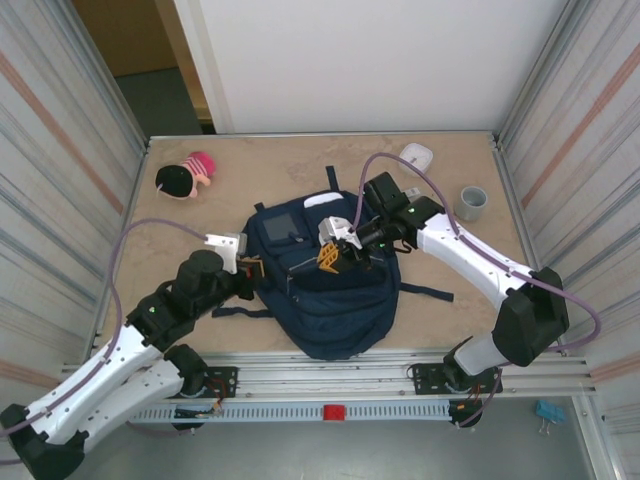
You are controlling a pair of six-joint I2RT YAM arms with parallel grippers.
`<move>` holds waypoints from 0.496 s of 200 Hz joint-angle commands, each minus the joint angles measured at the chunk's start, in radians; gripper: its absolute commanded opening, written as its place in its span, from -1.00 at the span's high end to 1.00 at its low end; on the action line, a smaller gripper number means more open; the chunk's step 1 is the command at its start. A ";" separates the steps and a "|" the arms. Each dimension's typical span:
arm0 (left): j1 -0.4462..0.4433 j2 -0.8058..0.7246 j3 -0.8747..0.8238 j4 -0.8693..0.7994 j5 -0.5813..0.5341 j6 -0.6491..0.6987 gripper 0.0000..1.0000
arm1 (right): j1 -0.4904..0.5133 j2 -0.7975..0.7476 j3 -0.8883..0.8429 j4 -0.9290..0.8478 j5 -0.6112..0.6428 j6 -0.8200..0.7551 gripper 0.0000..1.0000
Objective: Pack the student bag
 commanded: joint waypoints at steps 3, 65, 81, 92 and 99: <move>0.065 0.046 -0.021 -0.008 -0.064 0.004 1.00 | -0.002 -0.016 0.077 -0.106 -0.126 -0.095 1.00; 0.119 0.052 -0.064 0.219 0.307 0.058 0.33 | 0.000 0.029 0.099 0.006 -0.051 -0.011 1.00; 0.119 0.045 -0.093 0.284 0.438 0.042 0.19 | -0.005 0.046 0.118 0.007 -0.052 -0.011 1.00; 0.117 0.045 -0.108 0.308 0.516 0.027 0.09 | -0.005 0.055 0.130 0.008 -0.051 -0.012 1.00; 0.115 0.048 -0.114 0.310 0.552 0.021 0.03 | -0.006 0.061 0.135 0.008 -0.054 -0.013 1.00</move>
